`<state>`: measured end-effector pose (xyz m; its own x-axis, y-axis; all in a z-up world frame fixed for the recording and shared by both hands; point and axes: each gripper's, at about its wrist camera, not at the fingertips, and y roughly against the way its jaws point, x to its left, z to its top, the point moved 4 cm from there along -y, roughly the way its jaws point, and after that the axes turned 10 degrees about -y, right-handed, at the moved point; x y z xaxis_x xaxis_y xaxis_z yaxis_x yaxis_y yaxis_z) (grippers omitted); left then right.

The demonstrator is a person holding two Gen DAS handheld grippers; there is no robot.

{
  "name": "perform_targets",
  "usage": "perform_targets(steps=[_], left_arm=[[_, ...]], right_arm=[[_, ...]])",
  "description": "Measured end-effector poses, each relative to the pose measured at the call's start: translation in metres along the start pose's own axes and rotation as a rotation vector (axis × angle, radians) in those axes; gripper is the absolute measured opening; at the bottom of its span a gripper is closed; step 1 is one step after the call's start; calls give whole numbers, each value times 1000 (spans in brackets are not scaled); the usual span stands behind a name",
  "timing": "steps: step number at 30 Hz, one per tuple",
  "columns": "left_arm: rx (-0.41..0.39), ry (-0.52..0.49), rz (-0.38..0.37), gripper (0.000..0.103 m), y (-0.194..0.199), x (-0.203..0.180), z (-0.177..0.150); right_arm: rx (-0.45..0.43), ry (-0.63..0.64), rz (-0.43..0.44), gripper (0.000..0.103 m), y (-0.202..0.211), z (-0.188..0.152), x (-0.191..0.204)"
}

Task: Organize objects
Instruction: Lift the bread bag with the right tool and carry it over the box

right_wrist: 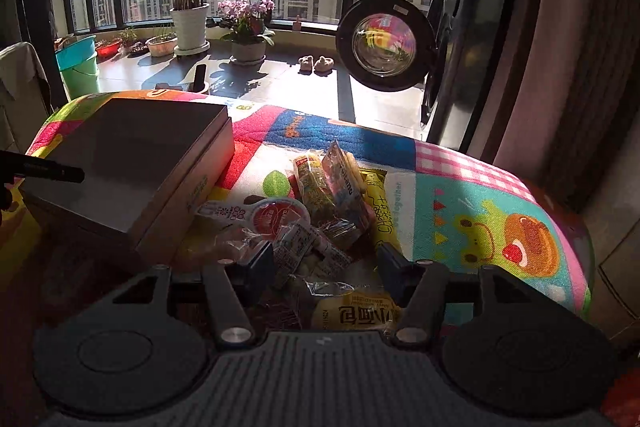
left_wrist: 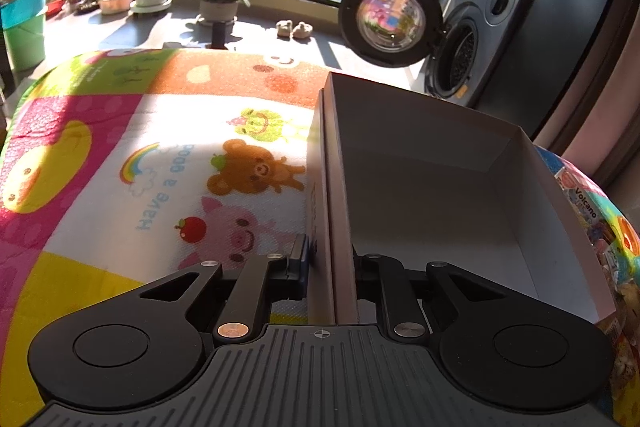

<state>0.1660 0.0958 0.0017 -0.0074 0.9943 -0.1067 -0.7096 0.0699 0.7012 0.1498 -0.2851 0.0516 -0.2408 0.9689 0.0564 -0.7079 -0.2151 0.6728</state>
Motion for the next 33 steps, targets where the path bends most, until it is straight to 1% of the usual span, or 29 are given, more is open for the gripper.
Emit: perform_targets(steps=[1, 3, 7, 9, 11, 12, 13, 14, 17, 18, 22, 25, 27, 33], left_arm=[[-4, -2, 6, 17, 0, -1, 0], [-12, -14, 17, 16, 1, -2, -1], [-21, -24, 39, 14, 1, -4, -2], [-21, -2, 39, 14, 1, -3, 0], [-25, 13, 40, 14, 0, -2, -1], [-27, 18, 41, 14, 0, -2, -1], [-29, 20, 42, 14, 0, -1, -2], [-31, 20, 43, 14, -1, -2, -2], [-26, -3, 48, 13, -4, -3, -6], [-22, -9, 46, 13, -5, -3, -7], [-28, -26, 47, 13, -4, -4, -8], [-31, -21, 45, 13, -3, -3, -8], [-31, -14, 43, 13, -3, -3, -8], [-33, 3, 54, 13, -3, -3, -9]], right_arm=[[2, 41, 4, 70, 2, -9, 10], [5, 120, 14, 74, -3, -22, 33], [48, 181, 53, 78, -30, -29, 66], [47, 233, 11, 81, -46, -33, 78], [59, 250, -27, 72, -53, -33, 82], [62, 242, -53, 57, -52, -31, 80], [75, 229, -51, 56, -49, -30, 77], [88, 197, -32, 56, -41, -28, 72], [93, 158, -41, 55, -15, -30, 65], [98, 133, -32, 55, -1, -31, 63], [128, 59, 36, 55, 38, -41, 64], [131, 60, 66, 55, 56, -47, 78], [128, 44, 98, 55, 62, -44, 89], [100, 14, 236, 55, 71, -11, 124]])
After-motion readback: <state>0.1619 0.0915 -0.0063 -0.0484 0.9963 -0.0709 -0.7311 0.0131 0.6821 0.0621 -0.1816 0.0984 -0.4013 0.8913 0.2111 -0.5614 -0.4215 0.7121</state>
